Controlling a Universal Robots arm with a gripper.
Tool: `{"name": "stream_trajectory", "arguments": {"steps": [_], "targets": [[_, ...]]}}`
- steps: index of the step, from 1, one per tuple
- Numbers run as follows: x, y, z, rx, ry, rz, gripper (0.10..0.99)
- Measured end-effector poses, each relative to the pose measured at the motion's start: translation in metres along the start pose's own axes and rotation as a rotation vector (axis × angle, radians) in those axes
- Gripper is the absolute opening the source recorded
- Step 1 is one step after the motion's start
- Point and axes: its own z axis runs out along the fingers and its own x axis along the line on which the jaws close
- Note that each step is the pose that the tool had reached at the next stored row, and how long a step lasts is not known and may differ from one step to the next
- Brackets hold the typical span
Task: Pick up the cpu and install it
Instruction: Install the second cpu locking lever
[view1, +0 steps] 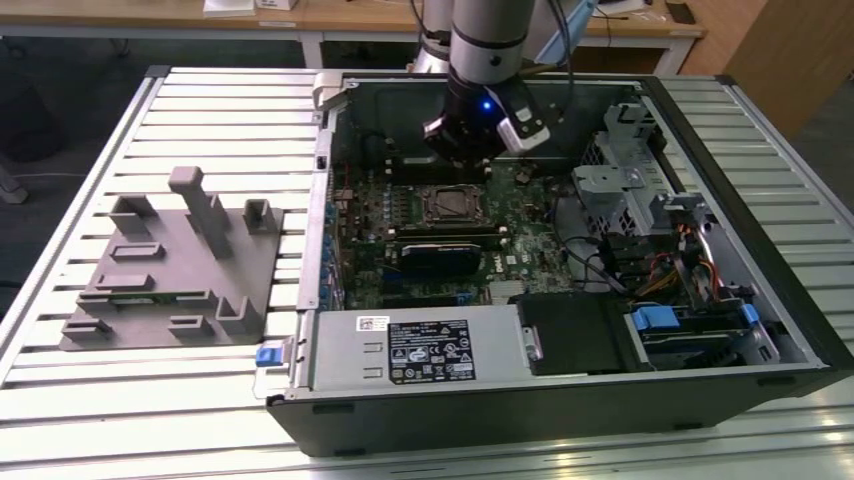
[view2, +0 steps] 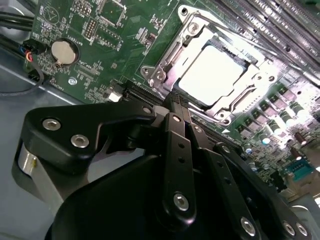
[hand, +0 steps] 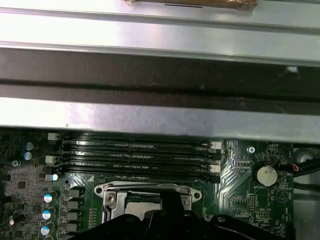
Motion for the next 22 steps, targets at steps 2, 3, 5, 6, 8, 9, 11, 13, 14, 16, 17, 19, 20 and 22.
{"name": "stream_trajectory", "arguments": {"steps": [2, 3, 5, 6, 8, 9, 11, 13, 14, 16, 17, 19, 20, 22], "targets": [[0.0001, -0.002, -0.0002, 0.0, 0.0, 0.0, 0.106], [0.0001, -0.0026, -0.0002, 0.0, 0.0, 0.0, 0.106], [0.0002, -0.0031, -0.0004, 0.0, 0.0, 0.0, 0.106], [0.0001, -0.0031, -0.0011, 0.0, 0.0001, 0.0, 0.106], [0.0, -0.0029, -0.0048, 0.0, -0.0001, 0.0, 0.106], [-0.0001, -0.0025, -0.0085, 0.0, -0.0001, 0.0, 0.106], [-0.0003, -0.0018, -0.0162, 0.0, -0.0001, 0.0, 0.106], [-0.0004, -0.0013, -0.0225, 0.0, 0.0001, 0.0, 0.106], [-0.0005, -0.0014, -0.0245, 0.001, 0.0001, 0.0, 0.106], [-0.0004, -0.0024, -0.0258, 0.001, -0.0001, 0.0, 0.106], [-0.0004, -0.004, -0.026, 0.001, 0.0, 0.0, 0.106], [-0.0002, -0.0084, -0.0265, 0.001, 0.0, 0.0, 0.106], [-0.0001, -0.0111, -0.0267, 0.001, 0.0, 0.0, 0.106], [0.0, -0.0149, -0.0271, 0.001, 0.0, 0.0, 0.106]]}}
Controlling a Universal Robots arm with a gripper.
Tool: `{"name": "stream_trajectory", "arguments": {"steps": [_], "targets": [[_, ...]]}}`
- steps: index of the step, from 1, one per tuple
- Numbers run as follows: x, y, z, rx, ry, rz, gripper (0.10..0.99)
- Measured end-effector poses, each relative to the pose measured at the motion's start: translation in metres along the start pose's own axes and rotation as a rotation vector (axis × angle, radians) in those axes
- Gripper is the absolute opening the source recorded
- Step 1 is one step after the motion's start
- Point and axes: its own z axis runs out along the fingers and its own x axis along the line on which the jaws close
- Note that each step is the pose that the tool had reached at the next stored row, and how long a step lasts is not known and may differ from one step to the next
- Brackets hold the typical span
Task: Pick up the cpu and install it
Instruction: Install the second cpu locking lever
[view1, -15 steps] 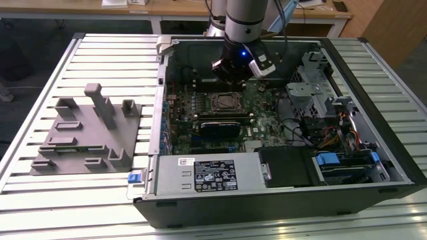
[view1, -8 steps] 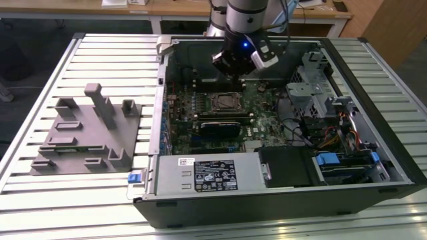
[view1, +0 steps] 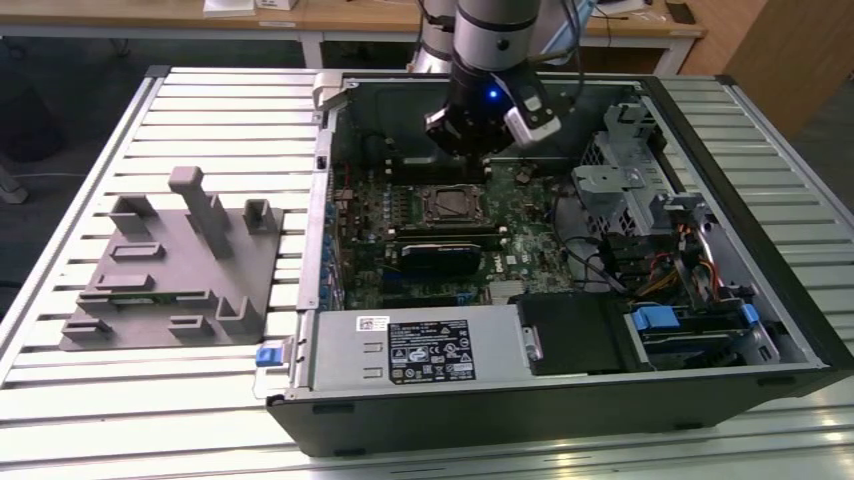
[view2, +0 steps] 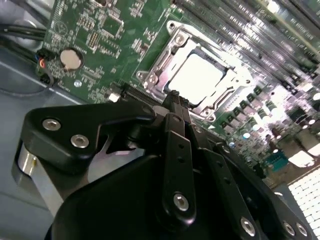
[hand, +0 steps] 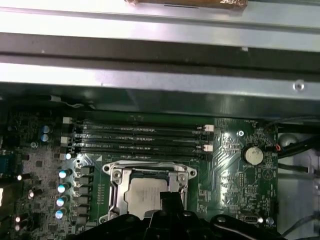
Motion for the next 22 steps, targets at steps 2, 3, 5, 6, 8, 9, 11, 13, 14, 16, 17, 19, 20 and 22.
{"name": "stream_trajectory", "arguments": {"steps": [2, 3, 5, 6, 8, 9, 11, 13, 14, 16, 17, 19, 20, 22], "targets": [[0.0001, -0.003, -0.0003, 0.0, 0.0, 0.0, 0.106], [0.0002, -0.004, -0.0004, 0.0, 0.0, 0.0, 0.106], [0.0002, -0.0054, -0.0005, 0.0, 0.0, 0.0, 0.106], [0.0002, -0.0059, -0.0006, 0.0, 0.0, 0.0, 0.106], [0.0003, -0.0074, -0.0007, 0.0, 0.0, 0.0, 0.106], [0.0003, -0.0081, -0.0008, 0.0, 0.0, 0.0, 0.106], [0.0004, -0.0104, -0.001, 0.0, 0.0, 0.0, 0.106], [0.0005, -0.0136, -0.0013, 0.0, 0.0, 0.0, 0.106], [0.0006, -0.0155, -0.0015, 0.0, 0.0, 0.0, 0.106], [0.0007, -0.0189, -0.0018, 0.0, 0.0009, 0.0, 0.106], [0.0007, -0.0199, -0.0019, 0.0, 0.0027, 0.0, 0.106], [0.0007, -0.022, -0.0021, 0.0, 0.0072, 0.001, 0.106], [0.0005, -0.0227, -0.0022, 0.0, 0.009, 0.001, 0.106], [0.0, -0.023, -0.0022, 0.0, 0.0125, 0.001, 0.106]]}}
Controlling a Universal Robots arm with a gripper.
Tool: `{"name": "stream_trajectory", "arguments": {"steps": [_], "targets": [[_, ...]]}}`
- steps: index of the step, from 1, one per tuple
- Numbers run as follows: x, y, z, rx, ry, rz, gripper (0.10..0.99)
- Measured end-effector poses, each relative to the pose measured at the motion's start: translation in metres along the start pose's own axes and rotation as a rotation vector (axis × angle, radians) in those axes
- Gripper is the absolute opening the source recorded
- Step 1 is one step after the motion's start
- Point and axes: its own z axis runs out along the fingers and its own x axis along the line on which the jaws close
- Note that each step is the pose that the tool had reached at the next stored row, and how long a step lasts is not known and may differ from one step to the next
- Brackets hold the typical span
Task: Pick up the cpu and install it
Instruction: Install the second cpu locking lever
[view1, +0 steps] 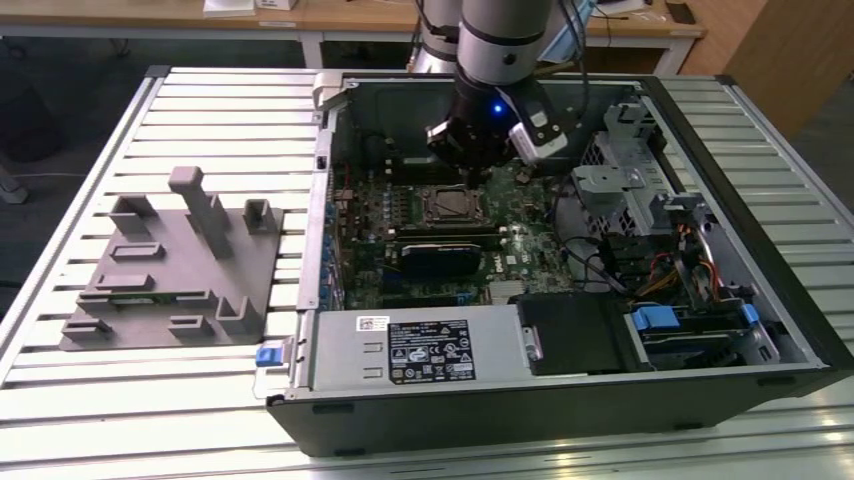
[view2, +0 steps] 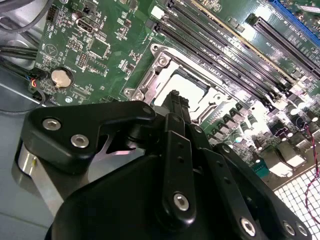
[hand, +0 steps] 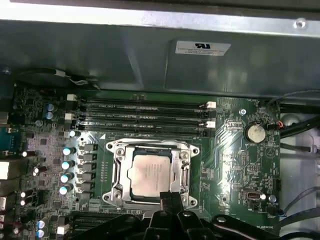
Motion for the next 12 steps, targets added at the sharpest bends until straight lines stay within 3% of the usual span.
{"name": "stream_trajectory", "arguments": {"steps": [7, 12], "targets": [[-0.0004, -0.0012, -0.0061, -0.001, 0.0105, 0.001, 0.106], [-0.0001, -0.0097, -0.007, -0.001, 0.011, 0.001, 0.106]]}}
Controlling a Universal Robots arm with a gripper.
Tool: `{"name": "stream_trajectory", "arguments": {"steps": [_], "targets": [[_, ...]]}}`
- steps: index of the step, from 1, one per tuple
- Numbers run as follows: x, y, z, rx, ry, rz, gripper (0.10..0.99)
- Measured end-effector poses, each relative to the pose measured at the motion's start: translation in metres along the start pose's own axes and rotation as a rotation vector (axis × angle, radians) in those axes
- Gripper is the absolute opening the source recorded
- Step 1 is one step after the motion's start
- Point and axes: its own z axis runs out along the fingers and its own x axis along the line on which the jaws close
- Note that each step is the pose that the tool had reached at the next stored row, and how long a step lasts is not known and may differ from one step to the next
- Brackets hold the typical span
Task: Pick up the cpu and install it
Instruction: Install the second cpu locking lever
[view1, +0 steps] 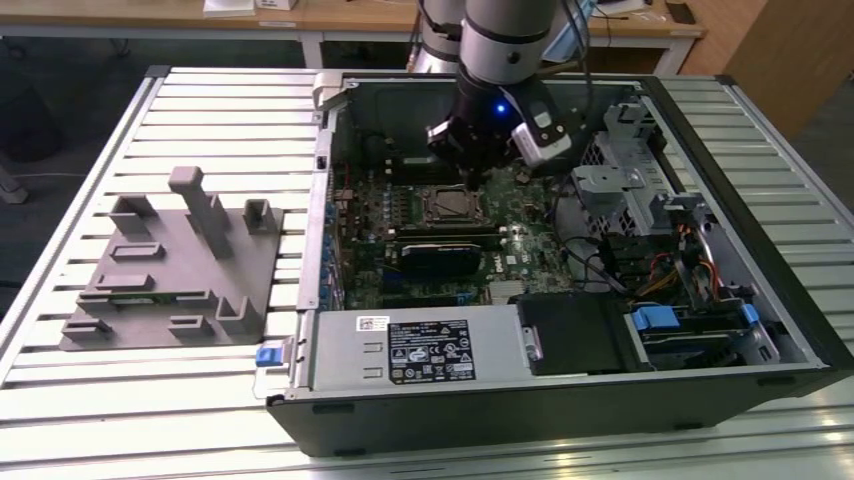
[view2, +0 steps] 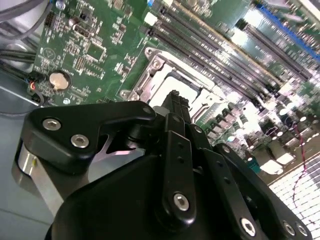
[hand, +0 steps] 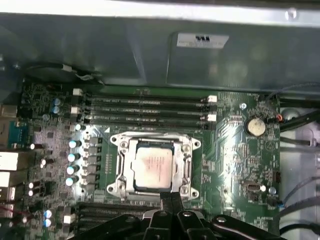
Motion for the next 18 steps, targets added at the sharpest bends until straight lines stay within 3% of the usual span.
{"name": "stream_trajectory", "arguments": {"steps": [5, 12, 18], "targets": [[0.0003, -0.0088, -0.0007, 0.0, 0.0005, 0.0, 0.106], [0.0082, -0.012, 0.0006, 0.0, 0.0012, 0.0, 0.106], [0.0091, -0.016, 0.0102, -0.001, 0.0188, 0.001, 0.106]]}}
